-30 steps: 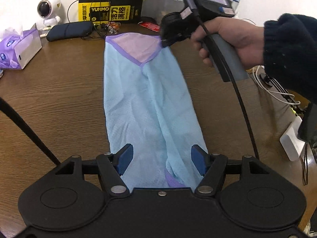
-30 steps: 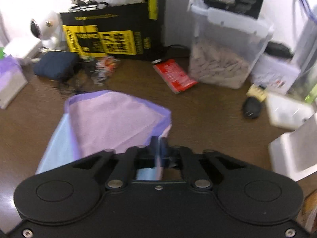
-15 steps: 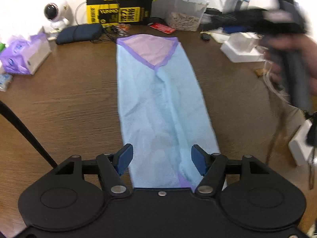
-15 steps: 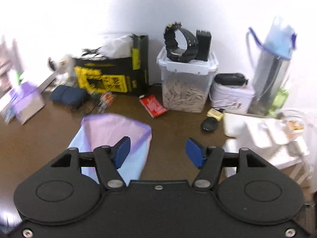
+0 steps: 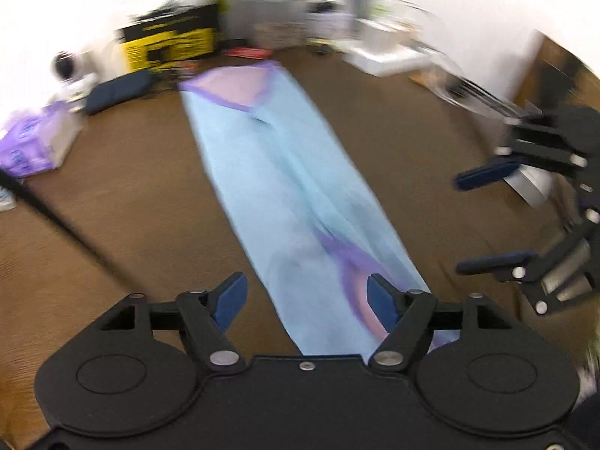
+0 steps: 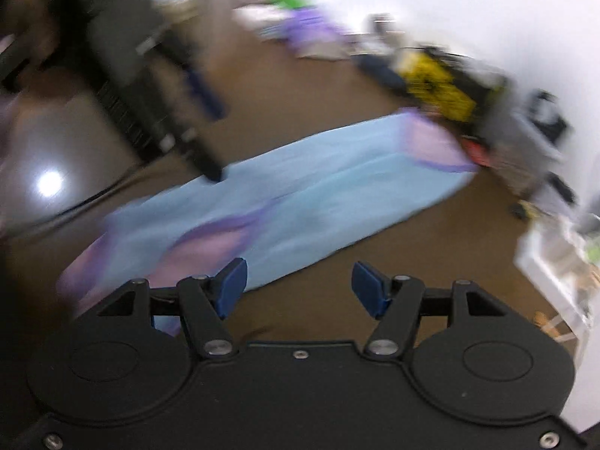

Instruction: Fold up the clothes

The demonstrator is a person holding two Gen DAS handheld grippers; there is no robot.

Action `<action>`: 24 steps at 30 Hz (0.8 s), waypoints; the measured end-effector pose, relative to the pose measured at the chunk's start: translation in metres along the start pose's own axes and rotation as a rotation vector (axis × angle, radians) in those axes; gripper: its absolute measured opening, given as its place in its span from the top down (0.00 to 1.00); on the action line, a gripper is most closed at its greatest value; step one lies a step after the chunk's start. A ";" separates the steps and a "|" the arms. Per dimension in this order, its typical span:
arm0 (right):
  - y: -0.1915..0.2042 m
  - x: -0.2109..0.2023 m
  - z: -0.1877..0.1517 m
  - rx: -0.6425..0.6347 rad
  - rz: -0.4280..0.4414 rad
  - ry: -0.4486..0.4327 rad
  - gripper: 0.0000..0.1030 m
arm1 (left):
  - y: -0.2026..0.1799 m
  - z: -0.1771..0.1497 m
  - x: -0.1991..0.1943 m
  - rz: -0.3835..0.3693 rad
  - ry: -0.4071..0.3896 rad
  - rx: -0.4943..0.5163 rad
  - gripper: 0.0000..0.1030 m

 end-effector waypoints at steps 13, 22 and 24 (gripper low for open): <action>0.086 0.010 -0.015 -0.145 0.140 0.079 0.33 | -0.046 -0.060 -0.038 -0.413 0.119 0.131 0.33; 0.090 0.017 -0.010 -0.129 0.112 0.095 0.30 | 0.037 0.000 -0.049 -0.737 -0.067 -0.883 0.23; 0.089 0.015 -0.009 -0.125 0.107 0.092 0.29 | 0.062 0.000 -0.044 -0.456 -0.137 -0.958 0.16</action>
Point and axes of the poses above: each gripper's, at about its wrist camera, not at the fingertips, and x roughly the way its jaws point, y to its left, z to its top, the point moved 8 cm from there along x, roughly the way its jaws point, and after that the axes turned 13 degrees about z, right-handed, at the moved point
